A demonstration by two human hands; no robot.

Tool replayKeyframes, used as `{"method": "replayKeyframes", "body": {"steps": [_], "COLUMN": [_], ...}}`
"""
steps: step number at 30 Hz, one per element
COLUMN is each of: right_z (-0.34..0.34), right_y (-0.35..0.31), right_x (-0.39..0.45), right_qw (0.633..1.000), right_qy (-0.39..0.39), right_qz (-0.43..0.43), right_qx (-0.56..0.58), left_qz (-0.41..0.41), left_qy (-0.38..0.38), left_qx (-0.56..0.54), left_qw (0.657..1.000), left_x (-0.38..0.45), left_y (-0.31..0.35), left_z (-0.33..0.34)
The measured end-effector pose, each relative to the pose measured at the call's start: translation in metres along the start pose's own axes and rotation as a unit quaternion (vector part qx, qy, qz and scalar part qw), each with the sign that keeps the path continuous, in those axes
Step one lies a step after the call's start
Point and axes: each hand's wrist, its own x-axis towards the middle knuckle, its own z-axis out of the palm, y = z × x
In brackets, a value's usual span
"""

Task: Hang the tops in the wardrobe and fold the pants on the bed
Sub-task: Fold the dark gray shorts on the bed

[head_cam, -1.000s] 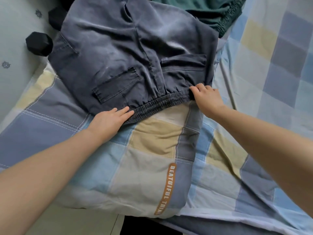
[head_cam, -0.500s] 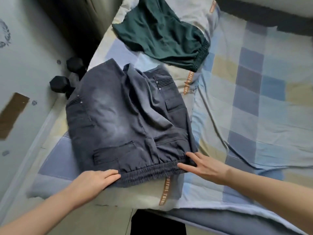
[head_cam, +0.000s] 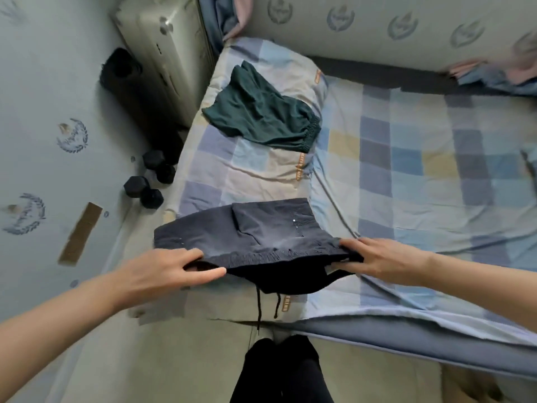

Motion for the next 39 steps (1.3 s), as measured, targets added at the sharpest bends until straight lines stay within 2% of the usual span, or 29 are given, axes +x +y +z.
{"method": "replayKeyframes", "body": {"steps": [4, 7, 8, 11, 14, 17, 20, 23, 26, 28, 31, 34, 36, 37, 39], "right_z": [-0.041, -0.062, -0.069, -0.092, -0.105, -0.116, -0.12, -0.121, -0.115, -0.108, -0.098, -0.09, -0.085, -0.081, -0.071], "right_y": [0.0, -0.004, -0.006, -0.027, -0.046, -0.055, -0.052, -0.051, -0.05, -0.048, -0.046, -0.043, -0.041, -0.037, -0.029], "right_x": [-0.008, -0.023, -0.03, -0.049, -0.057, -0.068, -0.096, -0.131, -0.162, -0.185, -0.22, -0.264, -0.295, -0.309, -0.347], "right_qw": [0.997, 0.973, 0.966, 0.969, 0.961, 0.933, 0.924, 0.916, 0.9, 0.877, 0.825, 0.734, 0.657, 0.635, 0.62], "right_qy": [-0.052, -0.189, -0.2, -0.096, 0.038, 0.058, 0.077, 0.122, 0.165, 0.206, 0.268, 0.309, 0.305, 0.292, 0.255], "right_qz": [0.048, 0.112, 0.147, 0.212, 0.269, 0.354, 0.37, 0.352, 0.365, 0.393, 0.434, 0.467, 0.477, 0.48, 0.481], "right_qx": [-0.038, -0.063, -0.067, -0.086, -0.046, -0.004, 0.062, 0.152, 0.171, 0.183, 0.243, 0.385, 0.498, 0.531, 0.566], "left_qz": [0.04, 0.002, -0.011, -0.037, -0.037, -0.048, -0.051, -0.045, -0.056, -0.091, -0.16, -0.182, -0.196, -0.204, -0.226], "left_qy": [-0.015, -0.004, 0.002, 0.02, 0.034, -0.008, -0.063, -0.05, -0.006, 0.028, 0.052, 0.056, 0.045, 0.04, 0.03], "left_qx": [0.055, 0.055, 0.052, 0.027, -0.009, -0.04, -0.028, -0.038, -0.116, -0.186, -0.327, -0.412, -0.467, -0.498, -0.524], "left_qw": [0.998, 0.999, 0.999, 0.999, 0.999, 0.998, 0.996, 0.997, 0.992, 0.978, 0.93, 0.891, 0.861, 0.842, 0.82], "left_x": [-0.004, -0.009, -0.011, -0.014, -0.006, 0.008, 0.022, 0.039, 0.057, 0.074, 0.111, 0.155, 0.183, 0.193, 0.224], "left_y": [-0.02, -0.037, -0.042, -0.047, -0.044, -0.041, -0.035, -0.019, -0.005, 0.004, 0.026, 0.053, 0.076, 0.086, 0.115], "left_z": [-0.049, -0.075, -0.08, -0.091, -0.098, -0.109, -0.117, -0.123, -0.131, -0.137, -0.147, -0.152, -0.155, -0.155, -0.148]}}
